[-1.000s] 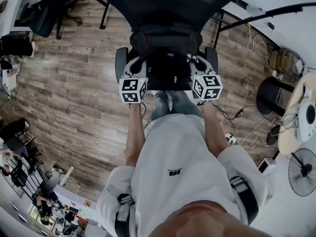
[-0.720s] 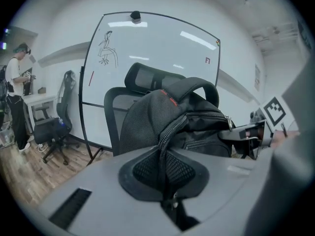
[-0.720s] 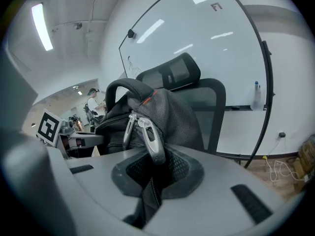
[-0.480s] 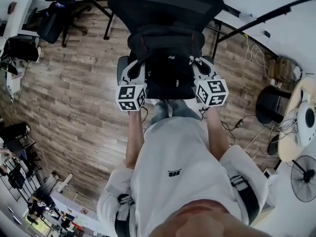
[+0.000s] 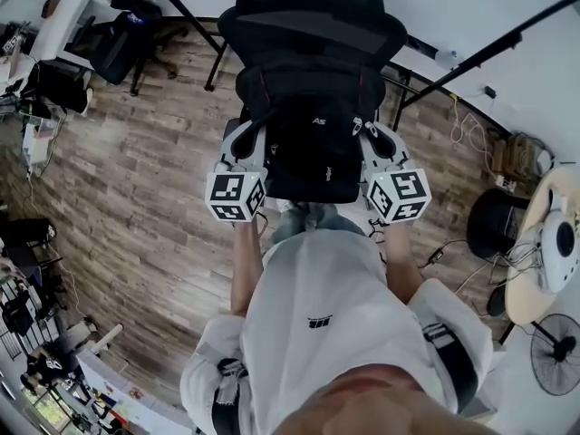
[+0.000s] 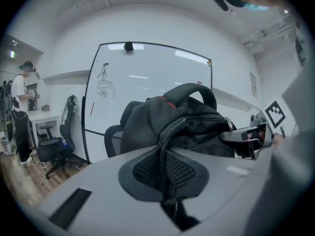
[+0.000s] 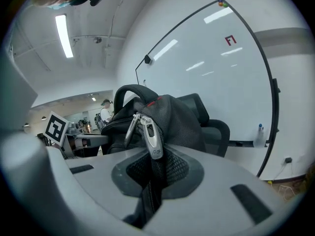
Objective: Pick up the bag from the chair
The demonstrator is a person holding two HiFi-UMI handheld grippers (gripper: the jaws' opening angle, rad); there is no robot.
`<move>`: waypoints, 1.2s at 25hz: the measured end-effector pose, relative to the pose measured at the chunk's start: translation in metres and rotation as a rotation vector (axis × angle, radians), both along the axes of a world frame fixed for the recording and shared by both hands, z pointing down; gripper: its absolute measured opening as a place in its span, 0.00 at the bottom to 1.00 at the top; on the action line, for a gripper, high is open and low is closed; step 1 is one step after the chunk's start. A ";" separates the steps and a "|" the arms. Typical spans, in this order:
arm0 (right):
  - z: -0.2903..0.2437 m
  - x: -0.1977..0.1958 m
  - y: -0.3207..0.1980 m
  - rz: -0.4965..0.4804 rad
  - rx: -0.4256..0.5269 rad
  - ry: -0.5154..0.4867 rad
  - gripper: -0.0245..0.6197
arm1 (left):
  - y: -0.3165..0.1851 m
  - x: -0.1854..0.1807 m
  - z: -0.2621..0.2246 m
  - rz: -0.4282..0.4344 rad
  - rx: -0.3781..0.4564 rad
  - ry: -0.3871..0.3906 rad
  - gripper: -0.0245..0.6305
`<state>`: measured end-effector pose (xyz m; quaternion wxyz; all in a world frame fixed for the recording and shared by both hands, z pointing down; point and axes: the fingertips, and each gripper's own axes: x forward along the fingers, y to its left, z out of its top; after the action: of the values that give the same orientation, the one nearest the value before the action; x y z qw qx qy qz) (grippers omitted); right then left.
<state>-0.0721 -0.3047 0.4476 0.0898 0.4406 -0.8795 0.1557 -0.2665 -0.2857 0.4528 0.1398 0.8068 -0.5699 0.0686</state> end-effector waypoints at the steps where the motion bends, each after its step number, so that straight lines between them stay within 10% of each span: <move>1: -0.006 -0.001 0.005 -0.005 0.008 -0.001 0.06 | 0.005 -0.001 -0.006 0.004 0.006 -0.005 0.07; 30: -0.053 -0.021 0.236 0.143 0.052 0.006 0.06 | 0.208 -0.022 -0.052 0.209 0.066 0.045 0.07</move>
<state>-0.0929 -0.0688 0.3951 0.0696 0.5048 -0.8493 0.1376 -0.2888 -0.0777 0.4008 0.1178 0.8674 -0.4813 0.0460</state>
